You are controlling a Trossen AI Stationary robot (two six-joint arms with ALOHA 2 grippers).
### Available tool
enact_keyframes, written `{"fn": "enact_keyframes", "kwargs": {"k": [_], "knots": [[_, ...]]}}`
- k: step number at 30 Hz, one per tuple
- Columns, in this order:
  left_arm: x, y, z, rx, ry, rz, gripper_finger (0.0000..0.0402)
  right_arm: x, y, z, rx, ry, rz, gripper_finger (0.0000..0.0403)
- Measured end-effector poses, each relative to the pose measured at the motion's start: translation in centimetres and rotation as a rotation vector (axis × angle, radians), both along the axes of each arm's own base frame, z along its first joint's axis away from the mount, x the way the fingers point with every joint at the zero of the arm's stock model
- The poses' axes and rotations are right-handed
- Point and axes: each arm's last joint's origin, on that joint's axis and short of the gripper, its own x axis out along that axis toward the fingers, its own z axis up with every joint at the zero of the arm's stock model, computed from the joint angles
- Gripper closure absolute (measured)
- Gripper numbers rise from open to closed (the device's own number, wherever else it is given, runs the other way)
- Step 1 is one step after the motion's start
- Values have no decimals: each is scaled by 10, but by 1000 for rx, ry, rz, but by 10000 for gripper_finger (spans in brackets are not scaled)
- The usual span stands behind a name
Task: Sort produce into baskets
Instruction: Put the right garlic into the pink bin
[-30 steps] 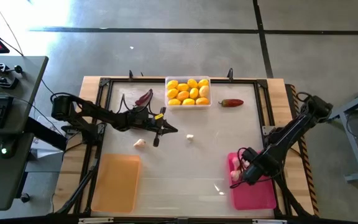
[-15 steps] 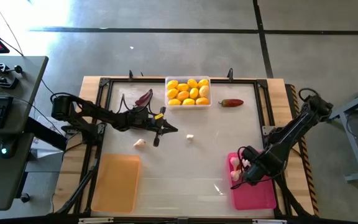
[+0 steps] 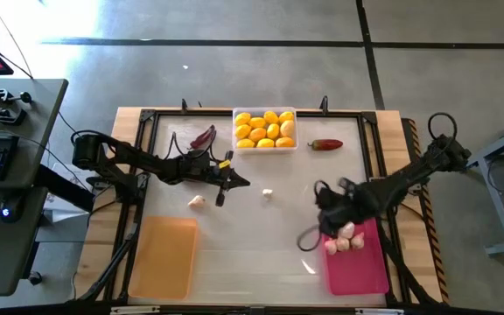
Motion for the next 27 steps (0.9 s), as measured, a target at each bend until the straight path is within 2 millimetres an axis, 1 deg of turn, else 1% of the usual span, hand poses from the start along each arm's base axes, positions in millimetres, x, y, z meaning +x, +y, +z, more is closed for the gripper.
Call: {"fn": "enact_keyframes", "kwargs": {"k": [5,7,10,14,17,20,24,27], "knots": [[-1,0,-5,-3,53,15,399,39,-22,6,-16,-209,218,386],[-2,1,-6,9,65,36,399,50,-32,3,-21,-280,291,393],[-1,1,-6,13,63,46,399,61,-43,-9,-50,-374,376,400],[-1,1,-6,31,61,42,399,68,-55,-26,-95,-486,406,384],[-1,1,-6,28,61,42,399,71,-62,-37,-127,-551,412,355],[-1,1,-6,24,62,44,399,77,-66,-52,-160,-573,431,312],[-1,1,-6,29,60,43,399,87,-72,-72,-185,-547,438,247],[-1,1,-6,28,60,43,399,95,-78,-84,-221,-530,402,202]]}}
